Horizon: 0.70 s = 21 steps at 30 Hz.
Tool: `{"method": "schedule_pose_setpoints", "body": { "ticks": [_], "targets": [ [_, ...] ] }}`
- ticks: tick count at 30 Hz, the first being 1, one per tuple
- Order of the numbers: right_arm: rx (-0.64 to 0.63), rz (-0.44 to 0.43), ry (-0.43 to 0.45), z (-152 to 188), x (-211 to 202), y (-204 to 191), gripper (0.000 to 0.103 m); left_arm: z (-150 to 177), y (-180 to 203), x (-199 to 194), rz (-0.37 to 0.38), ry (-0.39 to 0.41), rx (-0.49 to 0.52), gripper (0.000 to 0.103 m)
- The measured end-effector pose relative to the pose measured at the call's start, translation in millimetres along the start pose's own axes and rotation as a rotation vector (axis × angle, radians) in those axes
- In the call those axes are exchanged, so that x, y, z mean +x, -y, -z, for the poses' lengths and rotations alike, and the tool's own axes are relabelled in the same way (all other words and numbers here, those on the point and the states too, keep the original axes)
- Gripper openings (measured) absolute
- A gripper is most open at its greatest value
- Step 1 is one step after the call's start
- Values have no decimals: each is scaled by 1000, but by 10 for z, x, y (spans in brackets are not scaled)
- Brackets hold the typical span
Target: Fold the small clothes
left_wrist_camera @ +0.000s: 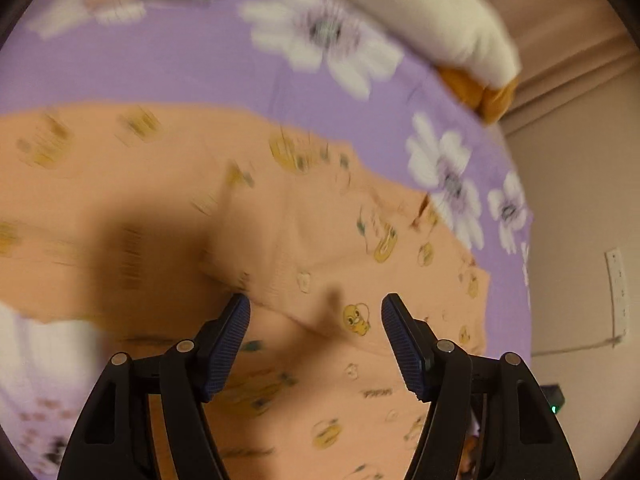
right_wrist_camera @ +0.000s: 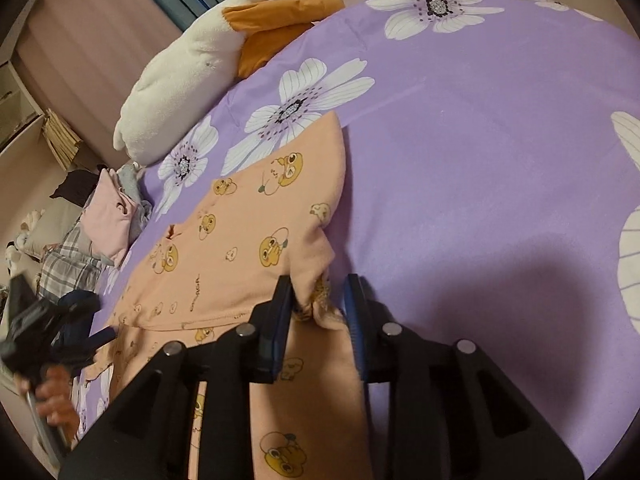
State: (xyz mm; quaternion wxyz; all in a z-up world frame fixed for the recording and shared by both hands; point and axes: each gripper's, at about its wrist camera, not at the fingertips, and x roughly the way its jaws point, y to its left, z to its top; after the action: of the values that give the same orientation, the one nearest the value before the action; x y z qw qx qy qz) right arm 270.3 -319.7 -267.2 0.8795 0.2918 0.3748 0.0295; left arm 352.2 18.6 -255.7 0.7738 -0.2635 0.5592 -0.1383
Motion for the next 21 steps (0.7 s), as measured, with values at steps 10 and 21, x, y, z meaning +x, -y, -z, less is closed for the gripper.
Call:
{"method": "schedule_pose_setpoints", "body": {
  "ticks": [10,21],
  "targets": [
    [-140,-10,-16,50,19,-240,67,87,110,72,-107,161,-22,46],
    [-63,21,-15,-12,5,-32,19,-46,-86,-456,-336,466,-75,11]
  ]
}}
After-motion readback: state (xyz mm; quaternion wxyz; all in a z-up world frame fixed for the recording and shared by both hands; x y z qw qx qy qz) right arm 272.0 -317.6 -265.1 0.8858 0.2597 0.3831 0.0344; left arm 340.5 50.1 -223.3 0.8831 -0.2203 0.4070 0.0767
